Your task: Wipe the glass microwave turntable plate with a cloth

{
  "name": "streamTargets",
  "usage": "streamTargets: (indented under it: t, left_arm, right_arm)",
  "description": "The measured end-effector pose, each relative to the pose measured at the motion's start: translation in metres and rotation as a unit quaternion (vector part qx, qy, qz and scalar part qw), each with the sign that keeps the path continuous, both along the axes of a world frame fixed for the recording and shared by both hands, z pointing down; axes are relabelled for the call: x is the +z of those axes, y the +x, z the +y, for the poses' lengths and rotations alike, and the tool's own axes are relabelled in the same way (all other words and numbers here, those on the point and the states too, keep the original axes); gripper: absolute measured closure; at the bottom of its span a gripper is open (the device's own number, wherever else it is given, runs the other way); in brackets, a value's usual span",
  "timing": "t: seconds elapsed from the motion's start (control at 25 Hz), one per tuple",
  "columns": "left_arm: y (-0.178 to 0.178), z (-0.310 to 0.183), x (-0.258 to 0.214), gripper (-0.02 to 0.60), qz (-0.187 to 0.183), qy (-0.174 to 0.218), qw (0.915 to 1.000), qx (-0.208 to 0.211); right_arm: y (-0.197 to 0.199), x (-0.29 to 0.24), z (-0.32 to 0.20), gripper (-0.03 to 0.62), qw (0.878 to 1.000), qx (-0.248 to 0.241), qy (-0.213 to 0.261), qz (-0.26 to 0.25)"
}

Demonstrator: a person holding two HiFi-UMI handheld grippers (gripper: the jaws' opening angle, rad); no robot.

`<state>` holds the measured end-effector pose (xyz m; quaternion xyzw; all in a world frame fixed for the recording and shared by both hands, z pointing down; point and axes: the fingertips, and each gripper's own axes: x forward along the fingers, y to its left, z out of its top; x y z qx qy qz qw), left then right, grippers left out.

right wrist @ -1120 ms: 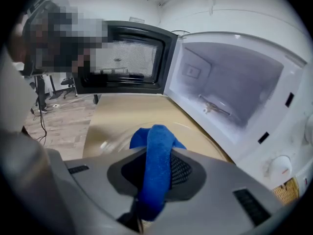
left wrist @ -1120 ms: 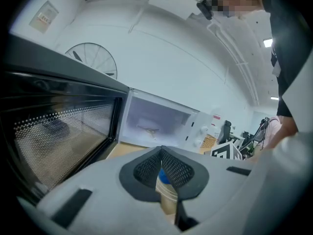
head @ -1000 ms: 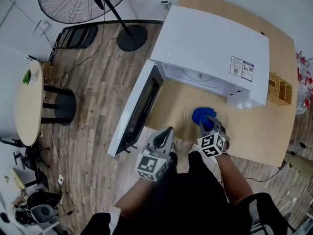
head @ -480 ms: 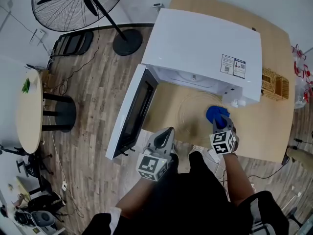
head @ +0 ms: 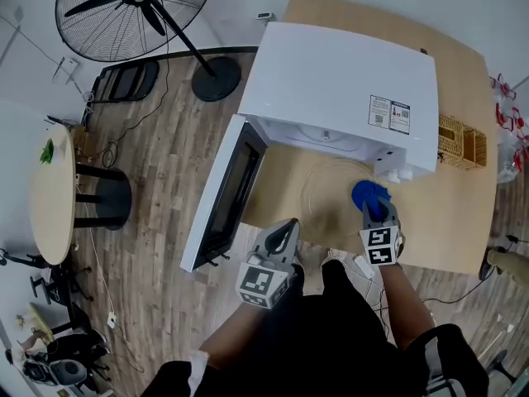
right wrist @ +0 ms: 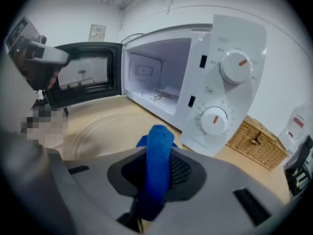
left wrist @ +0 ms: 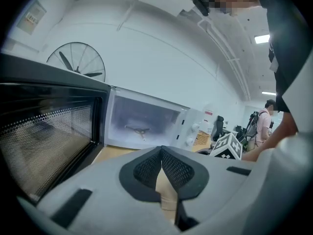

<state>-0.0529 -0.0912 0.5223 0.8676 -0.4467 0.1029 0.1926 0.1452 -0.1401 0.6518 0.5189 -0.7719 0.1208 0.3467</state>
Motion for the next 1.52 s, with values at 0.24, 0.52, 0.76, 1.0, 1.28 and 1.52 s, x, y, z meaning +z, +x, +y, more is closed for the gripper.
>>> streamTargets:
  t: [0.24, 0.52, 0.76, 1.0, 1.28, 1.52]
  left_arm:
    - [-0.003, 0.001, 0.001, 0.58, 0.002, 0.001, 1.0, -0.008]
    - [-0.019, 0.003, 0.001, 0.58, 0.003, -0.001, 0.9997, -0.024]
    - [-0.04, 0.001, 0.0, 0.58, 0.002, 0.001, 0.9987, -0.051]
    - [-0.054, -0.007, -0.004, 0.58, 0.005, 0.008, 0.9975, -0.07]
    - [-0.048, -0.011, -0.003, 0.58, 0.007, 0.007, 0.9978, -0.066]
    - [-0.033, -0.012, -0.008, 0.58, 0.008, 0.012, 0.9987, -0.049]
  right_arm:
    - [-0.048, -0.043, 0.011, 0.531, 0.995, -0.03, 0.04, -0.081]
    - [-0.113, -0.048, 0.04, 0.531, 0.988, -0.117, 0.019, -0.098]
    - [-0.143, -0.027, 0.058, 0.531, 0.982, -0.167, -0.009, -0.084]
    - [-0.148, 0.004, 0.072, 0.531, 0.98, -0.191, -0.042, -0.048]
    - [-0.141, 0.017, 0.068, 0.531, 0.979, -0.19, -0.063, -0.033]
    - [-0.11, 0.019, 0.063, 0.53, 0.985, -0.164, -0.062, -0.009]
